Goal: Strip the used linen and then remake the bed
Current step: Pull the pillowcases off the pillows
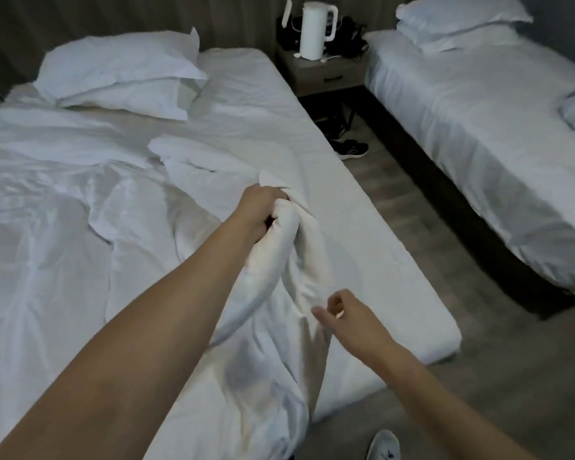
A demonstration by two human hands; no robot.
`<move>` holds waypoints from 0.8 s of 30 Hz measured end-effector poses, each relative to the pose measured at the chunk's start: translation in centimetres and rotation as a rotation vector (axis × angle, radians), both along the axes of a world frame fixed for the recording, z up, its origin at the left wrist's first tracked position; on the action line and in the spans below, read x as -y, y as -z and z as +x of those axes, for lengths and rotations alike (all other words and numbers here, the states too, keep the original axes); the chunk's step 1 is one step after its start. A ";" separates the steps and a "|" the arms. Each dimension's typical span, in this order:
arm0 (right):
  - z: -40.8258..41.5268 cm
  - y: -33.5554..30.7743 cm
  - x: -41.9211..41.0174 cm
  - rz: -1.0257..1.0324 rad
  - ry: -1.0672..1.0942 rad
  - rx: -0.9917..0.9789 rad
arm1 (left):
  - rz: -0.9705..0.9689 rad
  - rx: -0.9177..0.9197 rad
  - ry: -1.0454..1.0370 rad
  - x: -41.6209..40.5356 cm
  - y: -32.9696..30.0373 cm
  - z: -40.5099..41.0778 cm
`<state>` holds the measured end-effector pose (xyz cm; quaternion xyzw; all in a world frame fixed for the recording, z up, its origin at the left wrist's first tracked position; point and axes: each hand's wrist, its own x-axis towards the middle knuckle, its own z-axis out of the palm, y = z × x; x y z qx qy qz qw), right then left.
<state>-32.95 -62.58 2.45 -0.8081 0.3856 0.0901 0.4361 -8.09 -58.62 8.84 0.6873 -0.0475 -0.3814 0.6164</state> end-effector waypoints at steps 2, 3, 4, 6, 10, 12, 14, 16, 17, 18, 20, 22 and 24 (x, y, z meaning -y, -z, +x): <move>-0.1 -0.4 -1.8 0.088 -0.024 0.063 | -0.036 -0.080 -0.032 1.6 -1.3 -0.5; 0.0 -0.6 -2.5 0.084 -0.044 0.087 | -0.046 -0.154 -0.053 2.3 -1.9 -0.7; 0.2 -0.8 -3.0 0.073 -0.056 0.124 | -0.039 -0.235 -0.079 2.9 -2.6 -0.7; 0.5 -1.7 -3.6 0.073 -0.050 0.233 | 0.026 -0.252 -0.071 4.0 -3.6 -0.9; 0.3 -2.3 -3.6 0.154 -0.090 0.451 | 0.038 -0.265 -0.043 5.2 -3.0 -1.7; 0.1 -2.0 -3.6 0.337 -0.085 0.443 | 0.023 -0.287 -0.028 5.6 -2.4 -1.7; 0.3 -1.4 -3.9 0.476 0.055 0.404 | 0.003 -0.300 -0.032 5.9 -1.9 -1.9; 1.1 -0.9 -4.3 0.515 0.201 0.369 | 0.007 -0.297 -0.028 6.1 -1.7 -2.3; 1.5 -0.6 -4.3 0.482 0.226 0.371 | 0.021 -0.287 -0.002 6.1 -1.7 -2.5; 2.1 -0.4 -4.3 0.427 0.240 0.380 | 0.024 -0.272 0.029 5.8 -1.5 -2.6; 2.9 -0.4 -3.6 0.284 0.311 0.396 | -0.030 -0.274 0.085 4.6 -1.5 -2.4; 2.9 -0.7 -1.6 0.159 0.413 0.417 | 0.013 -0.140 0.181 2.9 -1.7 -2.1; 2.4 -1.7 1.3 0.074 0.519 0.429 | 0.185 0.129 0.238 0.4 -1.5 -2.5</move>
